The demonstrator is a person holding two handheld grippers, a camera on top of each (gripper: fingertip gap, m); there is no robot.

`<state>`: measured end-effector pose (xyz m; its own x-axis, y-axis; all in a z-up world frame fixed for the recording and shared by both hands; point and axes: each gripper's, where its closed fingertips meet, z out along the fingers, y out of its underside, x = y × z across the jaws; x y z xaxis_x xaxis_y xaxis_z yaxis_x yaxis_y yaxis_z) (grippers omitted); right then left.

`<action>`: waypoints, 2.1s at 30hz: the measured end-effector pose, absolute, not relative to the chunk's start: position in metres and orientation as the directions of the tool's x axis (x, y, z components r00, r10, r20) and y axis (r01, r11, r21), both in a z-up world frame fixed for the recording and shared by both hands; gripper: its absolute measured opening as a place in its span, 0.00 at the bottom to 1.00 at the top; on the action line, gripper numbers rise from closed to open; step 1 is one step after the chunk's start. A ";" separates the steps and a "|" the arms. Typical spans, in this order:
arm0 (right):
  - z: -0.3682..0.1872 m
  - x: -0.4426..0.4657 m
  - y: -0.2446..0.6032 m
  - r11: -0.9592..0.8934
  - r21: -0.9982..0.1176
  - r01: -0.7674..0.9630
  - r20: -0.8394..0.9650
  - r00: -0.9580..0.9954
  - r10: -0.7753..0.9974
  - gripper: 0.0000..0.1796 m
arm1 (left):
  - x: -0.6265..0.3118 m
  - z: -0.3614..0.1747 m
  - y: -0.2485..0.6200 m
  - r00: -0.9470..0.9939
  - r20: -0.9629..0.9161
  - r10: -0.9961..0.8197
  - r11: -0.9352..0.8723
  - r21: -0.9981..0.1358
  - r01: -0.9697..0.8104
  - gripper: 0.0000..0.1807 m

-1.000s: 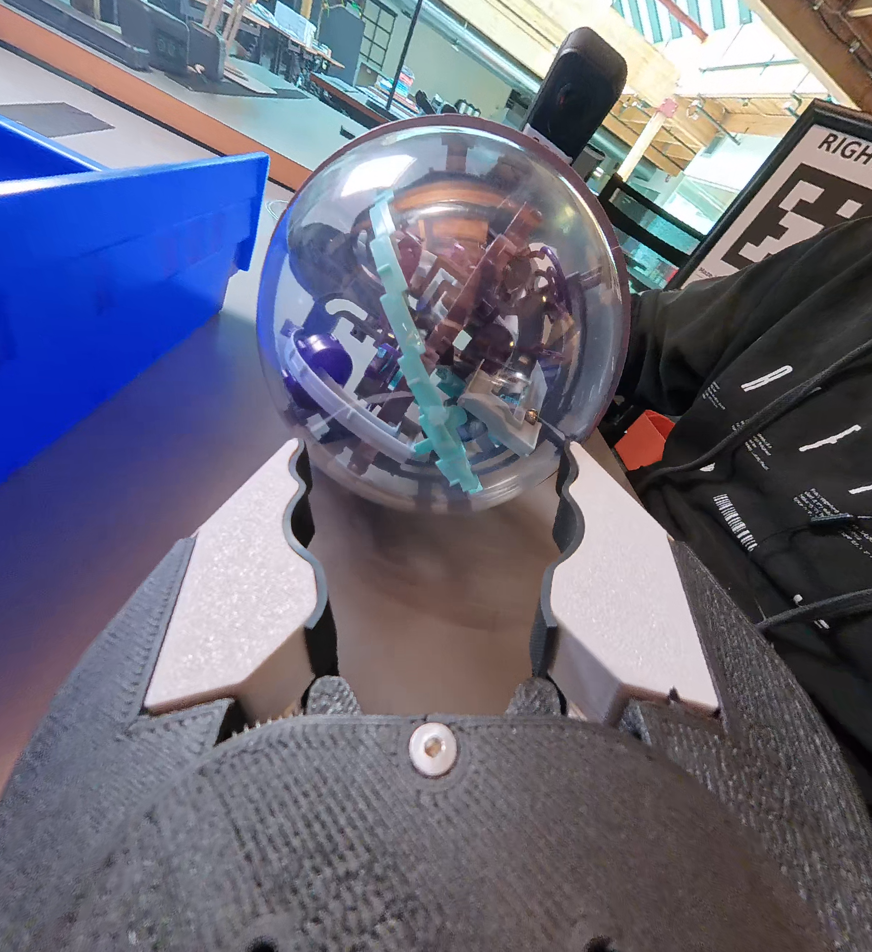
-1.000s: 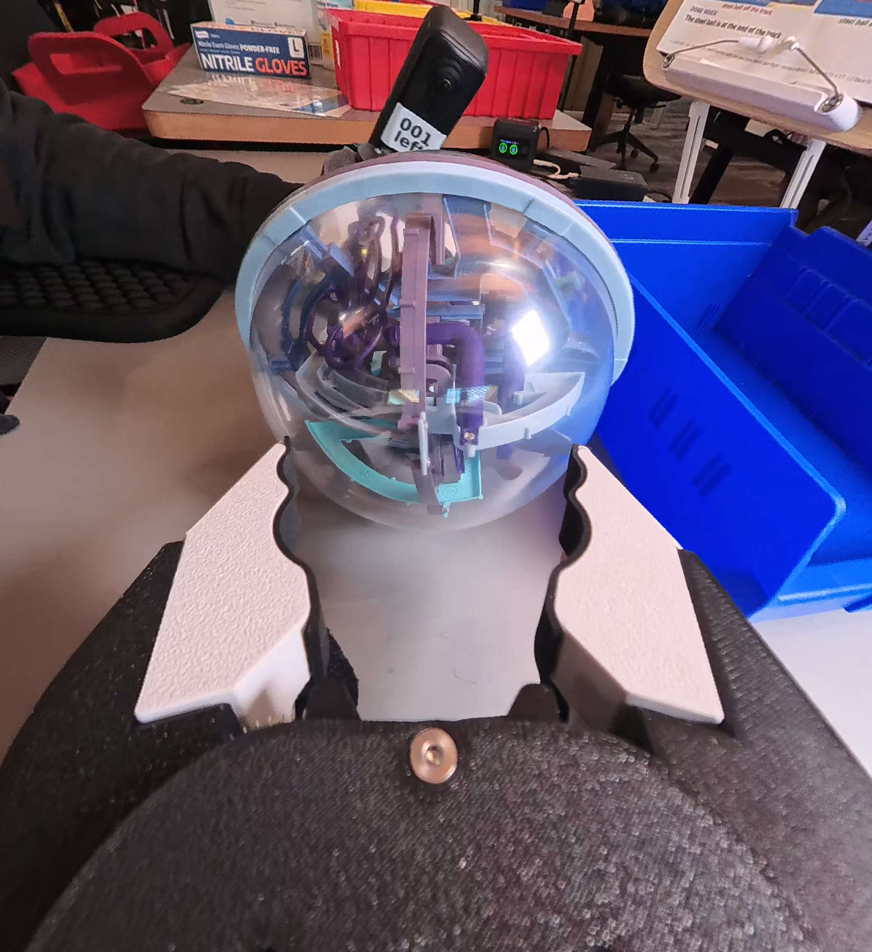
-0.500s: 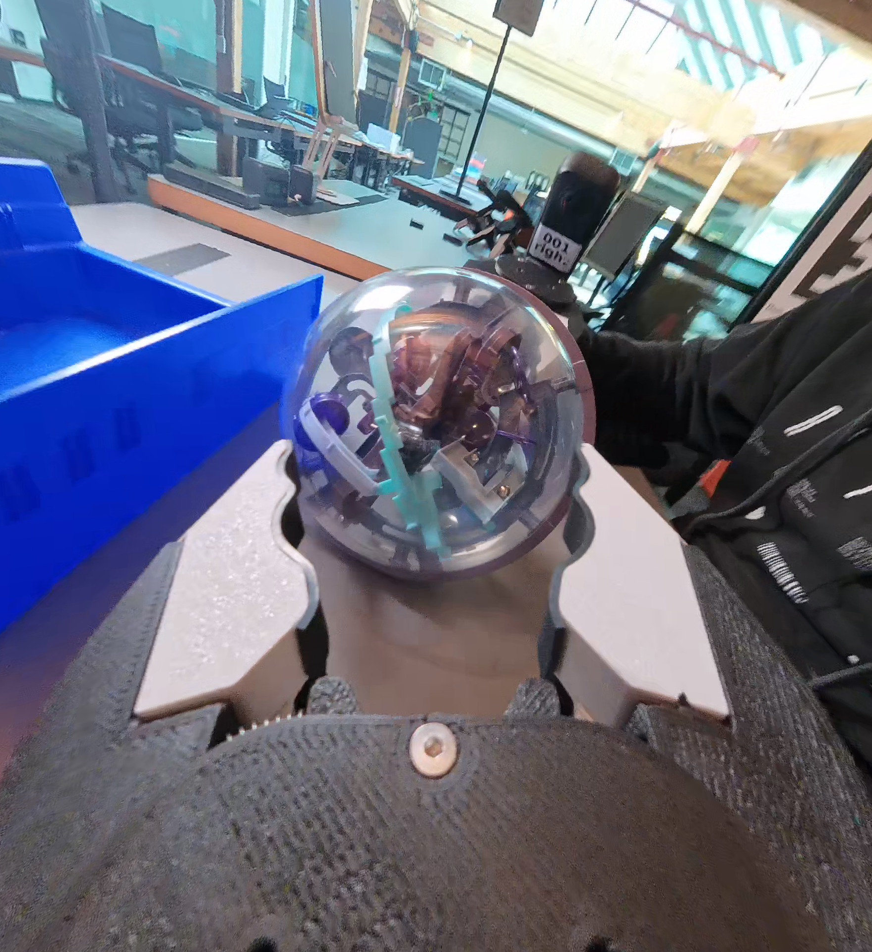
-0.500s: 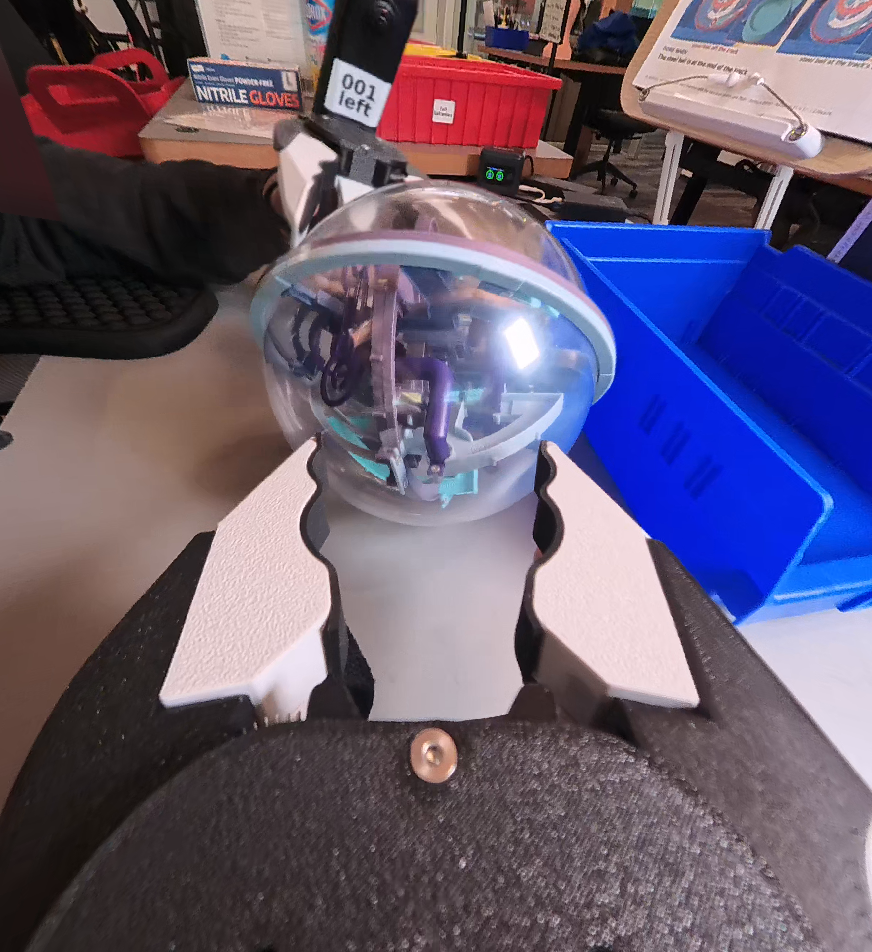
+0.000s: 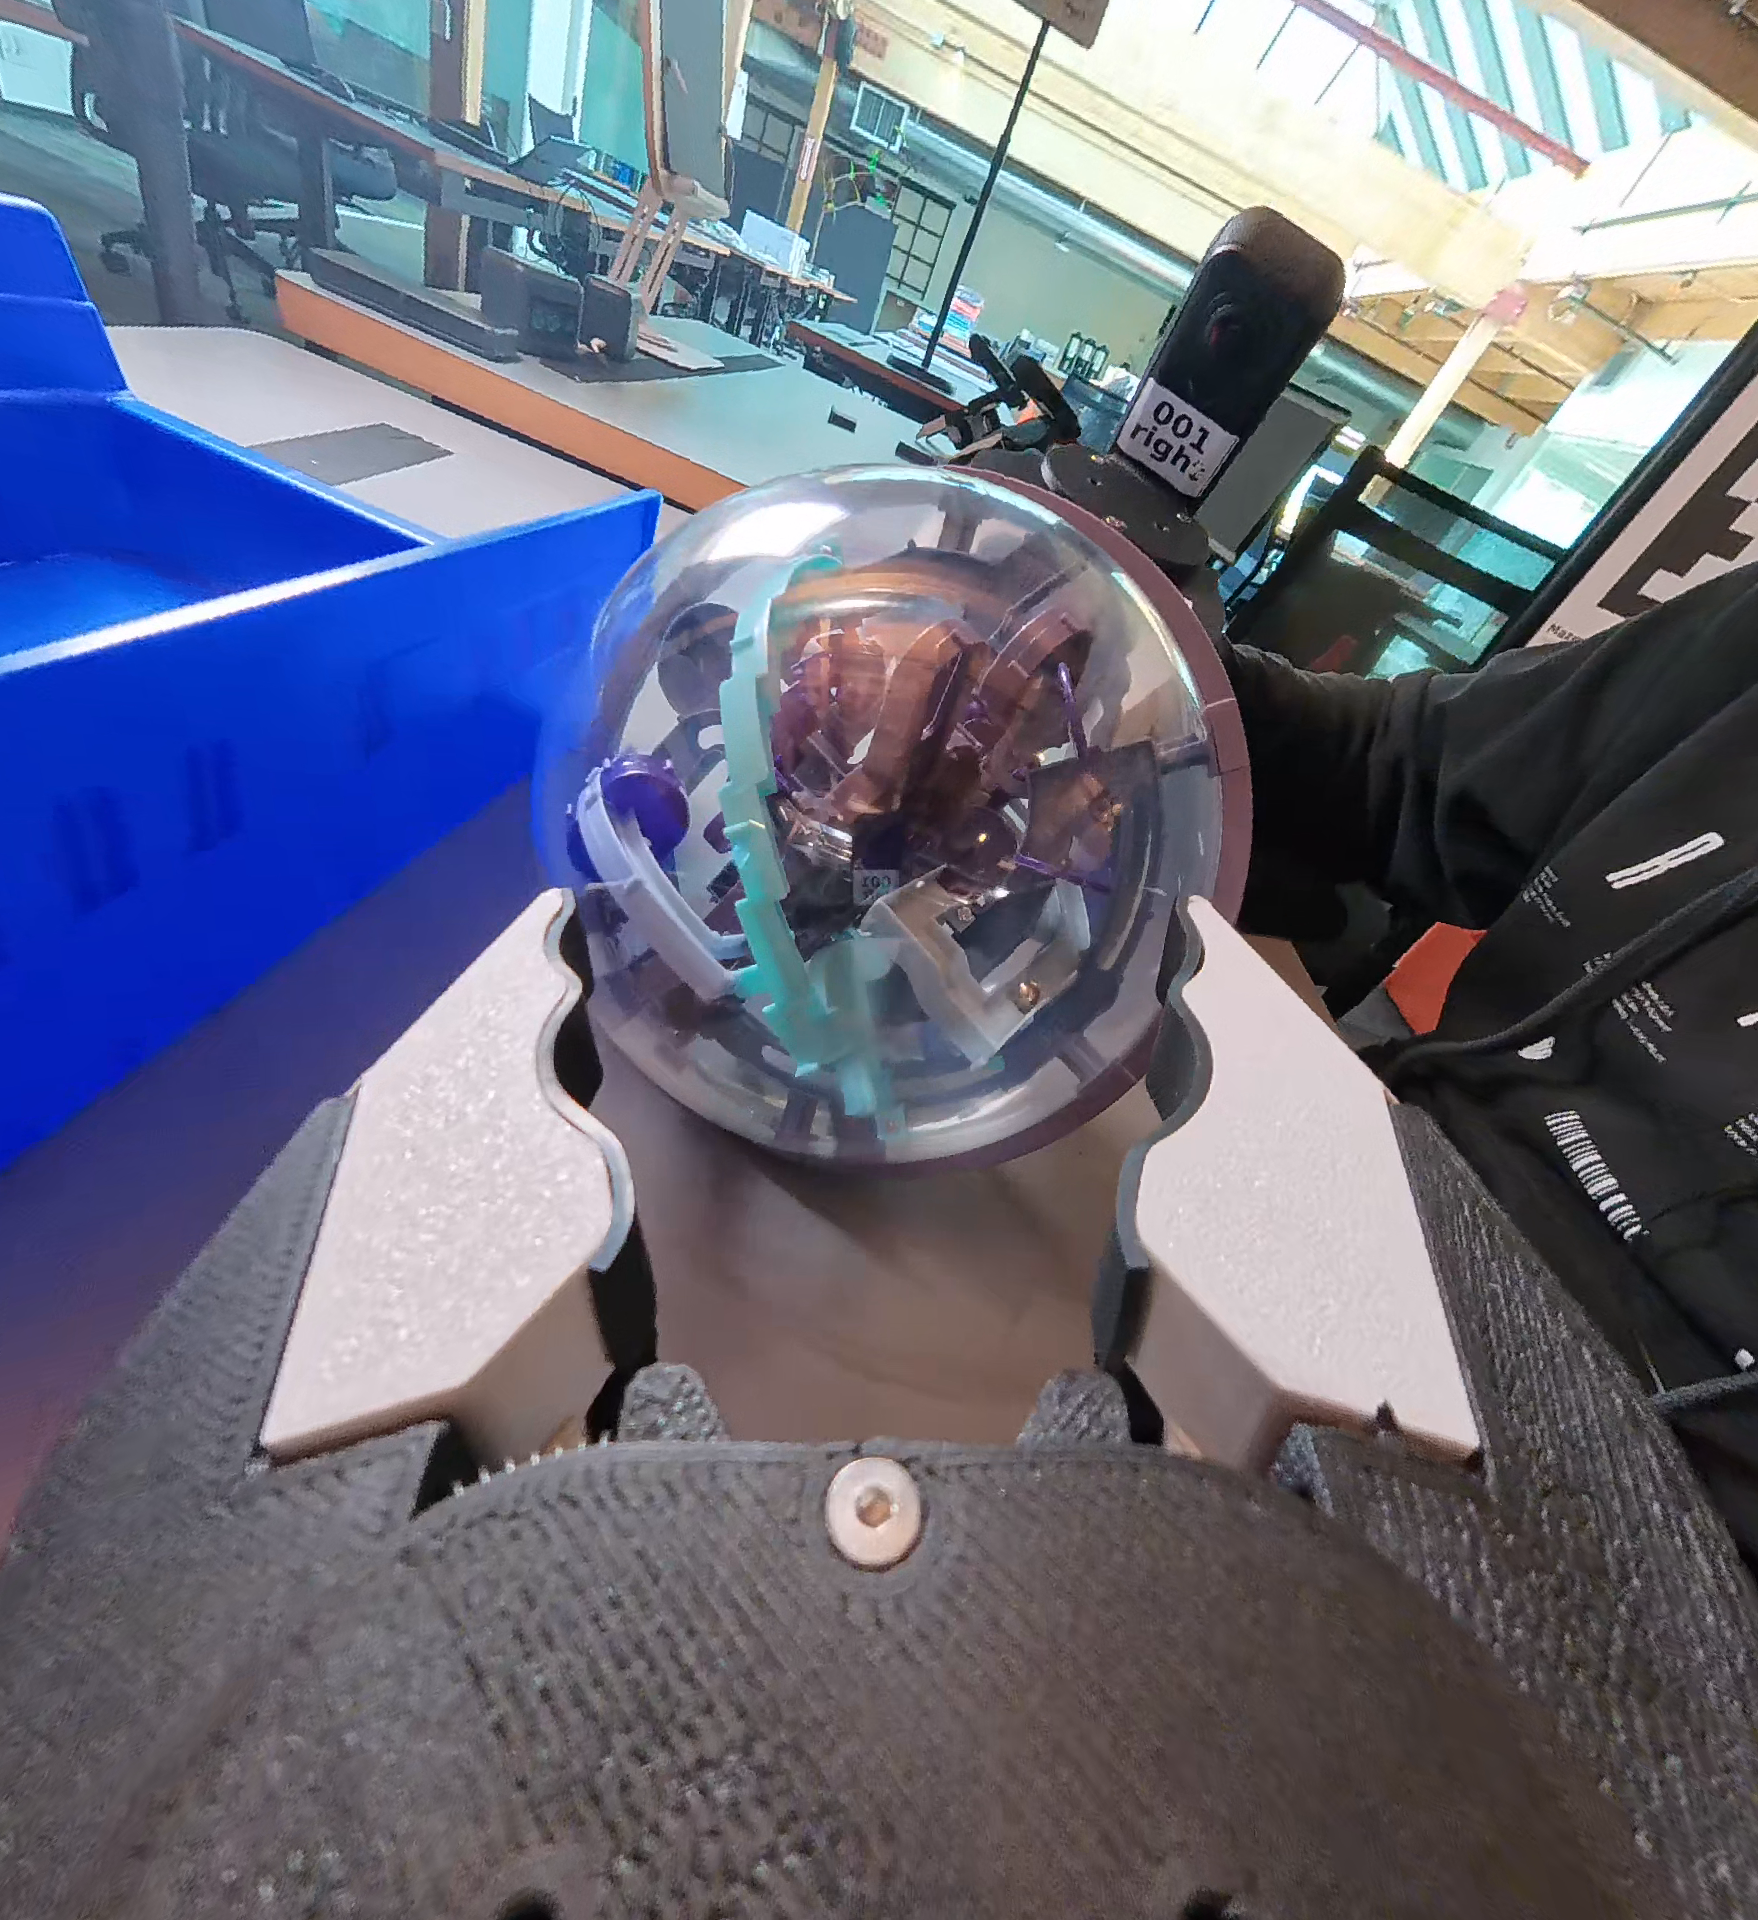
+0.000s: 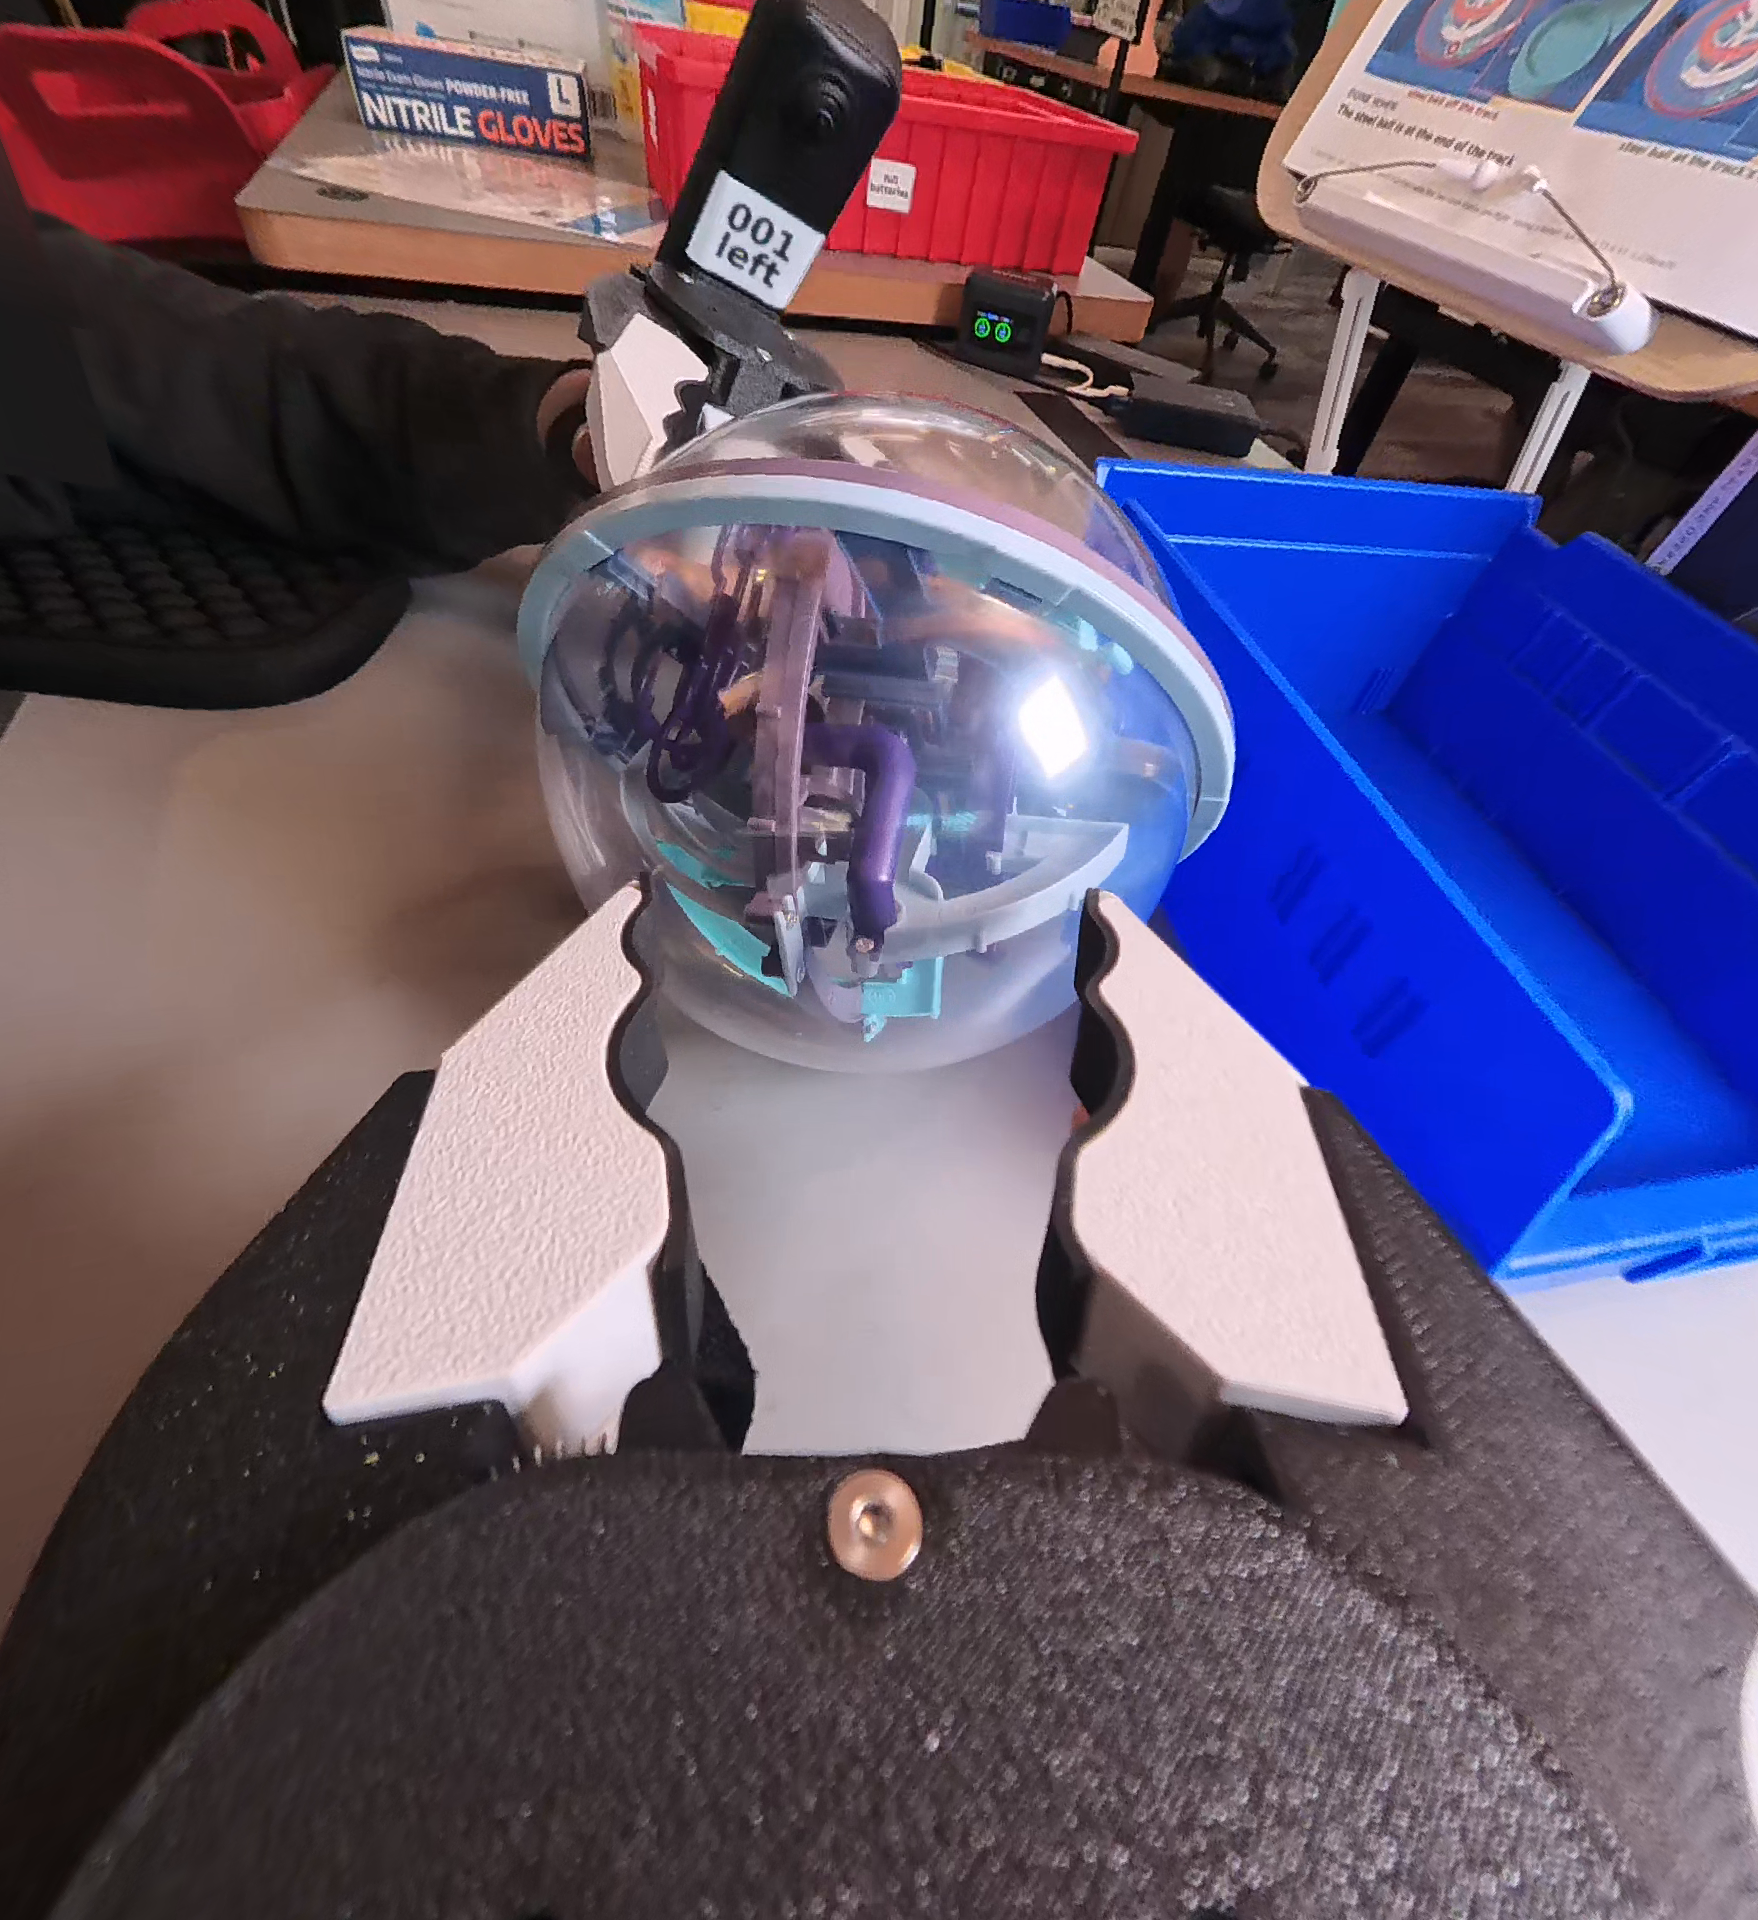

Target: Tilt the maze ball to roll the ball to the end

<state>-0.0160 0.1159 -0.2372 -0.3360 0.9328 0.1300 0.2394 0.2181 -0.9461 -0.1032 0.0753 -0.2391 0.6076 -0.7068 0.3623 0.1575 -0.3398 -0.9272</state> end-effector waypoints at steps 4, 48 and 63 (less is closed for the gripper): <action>-0.234 -0.018 0.117 0.278 -0.928 0.248 0.180 -0.354 0.918 0.40 | -0.109 -0.239 0.076 0.579 0.411 -0.704 -0.366 -0.909 0.201 0.60; -0.192 -0.047 0.125 0.851 -0.463 0.249 0.437 -0.771 0.464 0.03 | -0.117 -0.300 0.068 0.709 0.047 -0.704 -0.347 -0.894 -0.285 0.17; -0.189 -0.047 0.123 0.880 -0.430 0.202 0.524 -0.738 0.426 0.03 | -0.126 -0.299 0.080 0.759 -0.403 -0.511 -0.191 -0.808 -0.558 0.04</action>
